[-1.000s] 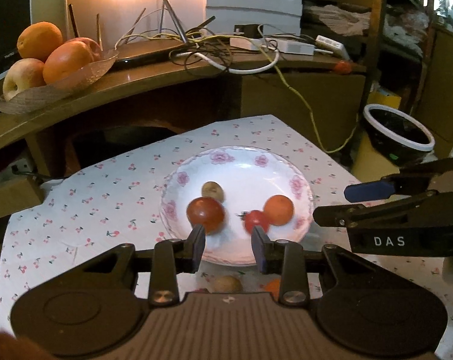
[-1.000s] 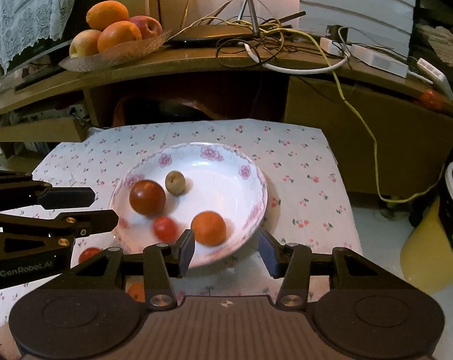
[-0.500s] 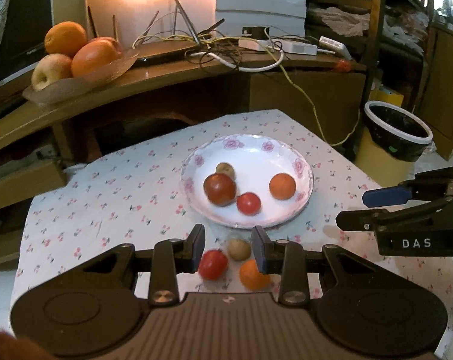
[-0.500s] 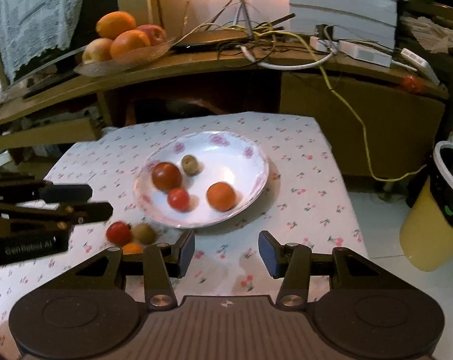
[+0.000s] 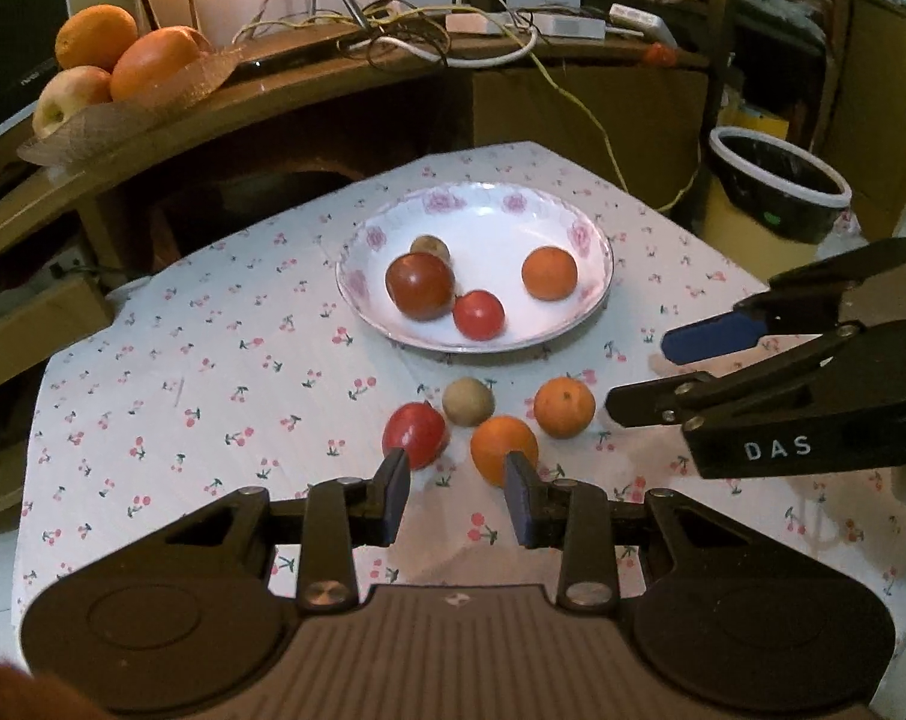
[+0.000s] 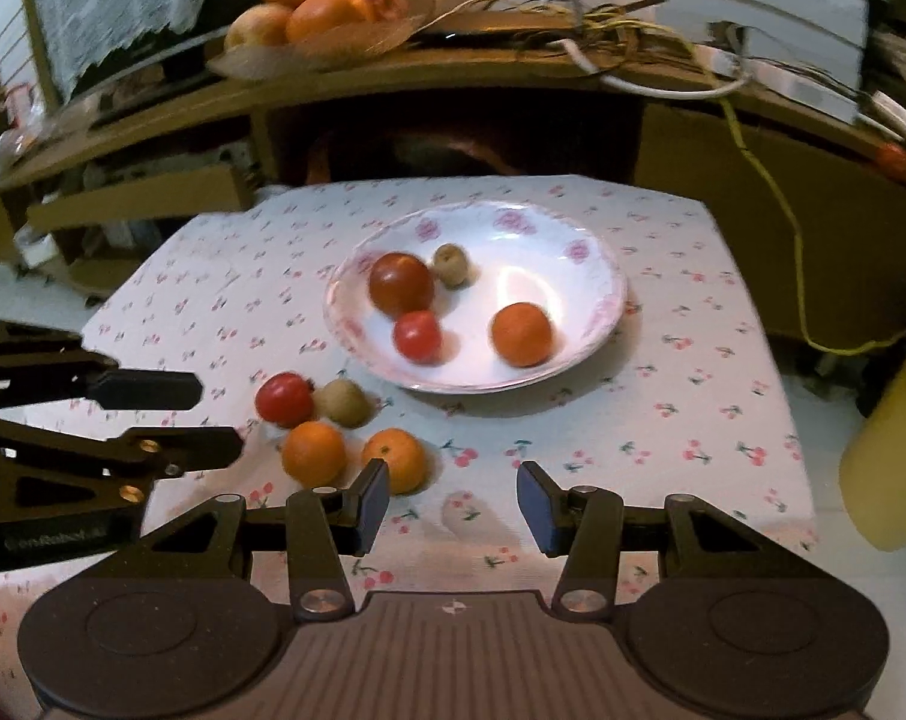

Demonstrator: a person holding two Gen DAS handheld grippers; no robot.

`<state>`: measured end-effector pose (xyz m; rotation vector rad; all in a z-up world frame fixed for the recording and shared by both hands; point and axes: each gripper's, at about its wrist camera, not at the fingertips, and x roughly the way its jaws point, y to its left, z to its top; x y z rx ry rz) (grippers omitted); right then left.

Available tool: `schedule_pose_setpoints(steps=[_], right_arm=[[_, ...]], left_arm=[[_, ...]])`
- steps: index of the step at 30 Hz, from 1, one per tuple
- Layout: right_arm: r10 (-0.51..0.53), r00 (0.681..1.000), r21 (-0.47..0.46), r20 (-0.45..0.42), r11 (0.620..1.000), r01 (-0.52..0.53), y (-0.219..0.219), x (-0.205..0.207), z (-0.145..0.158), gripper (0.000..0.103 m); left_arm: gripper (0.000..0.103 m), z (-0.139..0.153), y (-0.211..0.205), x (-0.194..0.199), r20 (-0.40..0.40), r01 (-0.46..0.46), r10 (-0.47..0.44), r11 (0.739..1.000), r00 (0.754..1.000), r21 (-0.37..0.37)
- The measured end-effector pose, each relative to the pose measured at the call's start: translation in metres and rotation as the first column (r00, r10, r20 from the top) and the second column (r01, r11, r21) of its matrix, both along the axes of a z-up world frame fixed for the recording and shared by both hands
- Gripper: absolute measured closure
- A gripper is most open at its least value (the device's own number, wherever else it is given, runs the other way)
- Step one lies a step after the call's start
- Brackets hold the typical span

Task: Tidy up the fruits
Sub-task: 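Withdraw both tools back toward the loose fruits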

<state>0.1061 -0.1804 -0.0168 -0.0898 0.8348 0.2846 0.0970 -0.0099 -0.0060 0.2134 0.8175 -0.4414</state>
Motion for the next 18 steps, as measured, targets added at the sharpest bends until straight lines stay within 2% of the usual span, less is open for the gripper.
schedule_pose_setpoints(steps=[6,18], right_arm=[[0.058,0.998,-0.008,-0.016,0.998,-0.058,0.014,0.005,-0.006,0.055],[0.077,0.994,-0.017,-0.079,0.997,-0.078,0.022,0.028,-0.025,0.057]], left_arm=[[0.063,-0.003,0.002,0.001,-0.012,0.011,-0.011,1.0,1.0,-0.008],[0.063,-0.013,-0.007,0.005,-0.044,0.056,-0.057,0.998,0.997,-0.014]])
